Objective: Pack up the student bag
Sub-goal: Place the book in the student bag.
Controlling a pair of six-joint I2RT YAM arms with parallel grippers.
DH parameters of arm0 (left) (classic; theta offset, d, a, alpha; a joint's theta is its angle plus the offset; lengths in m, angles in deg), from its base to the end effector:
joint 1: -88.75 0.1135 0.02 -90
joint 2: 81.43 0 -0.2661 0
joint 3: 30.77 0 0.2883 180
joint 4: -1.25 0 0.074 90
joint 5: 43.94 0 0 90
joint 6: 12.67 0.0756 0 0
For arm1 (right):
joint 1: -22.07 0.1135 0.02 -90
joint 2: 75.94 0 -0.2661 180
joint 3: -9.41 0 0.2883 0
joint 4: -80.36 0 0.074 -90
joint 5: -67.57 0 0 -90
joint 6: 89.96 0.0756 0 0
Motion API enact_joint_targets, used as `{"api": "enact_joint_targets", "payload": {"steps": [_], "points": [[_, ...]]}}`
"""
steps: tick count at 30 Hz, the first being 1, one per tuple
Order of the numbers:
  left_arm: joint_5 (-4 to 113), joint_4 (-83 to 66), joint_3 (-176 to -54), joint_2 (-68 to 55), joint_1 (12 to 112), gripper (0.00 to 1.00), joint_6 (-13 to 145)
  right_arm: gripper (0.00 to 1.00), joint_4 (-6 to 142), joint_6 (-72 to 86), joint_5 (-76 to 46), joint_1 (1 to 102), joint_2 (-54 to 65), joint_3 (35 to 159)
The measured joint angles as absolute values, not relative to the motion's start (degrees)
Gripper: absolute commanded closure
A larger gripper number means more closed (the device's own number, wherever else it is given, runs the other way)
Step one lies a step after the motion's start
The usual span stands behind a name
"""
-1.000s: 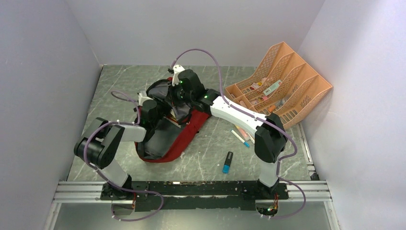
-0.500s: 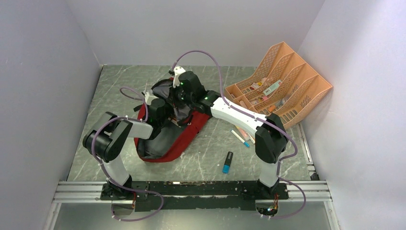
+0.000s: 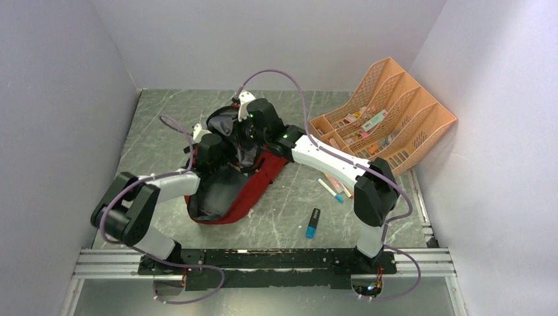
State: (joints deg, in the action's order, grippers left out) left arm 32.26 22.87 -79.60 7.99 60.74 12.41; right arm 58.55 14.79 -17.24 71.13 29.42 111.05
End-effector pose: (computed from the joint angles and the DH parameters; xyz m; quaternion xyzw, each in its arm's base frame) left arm 0.3401 -0.1605 0.1441 -0.3220 0.7444 -0.3507 0.4681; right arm 0.3309 0.3919 0.2870 -0.2723 0.8003 0.3141 0.4321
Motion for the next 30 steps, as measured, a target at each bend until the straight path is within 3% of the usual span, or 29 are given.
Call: {"api": "enact_joint_targets", "payload": {"steps": [11,19,24,30], "points": [[31.7,-0.1,-74.5,-12.9,62.4,0.03,22.6,1.0,58.5,15.1,-11.7,74.3,27.3,109.9],[31.7,-9.8,-71.1,-24.5,62.7,0.15,26.4,1.0,57.9,15.6,-6.4,76.2,27.1,109.8],[31.8,-12.8,-68.3,-30.1,62.7,0.09,26.0,1.0,58.0,16.1,-3.4,76.8,27.0,109.5],[32.5,-13.8,-66.1,-32.2,62.7,0.11,24.7,1.0,59.4,17.6,-1.6,76.9,27.0,108.0]]}}
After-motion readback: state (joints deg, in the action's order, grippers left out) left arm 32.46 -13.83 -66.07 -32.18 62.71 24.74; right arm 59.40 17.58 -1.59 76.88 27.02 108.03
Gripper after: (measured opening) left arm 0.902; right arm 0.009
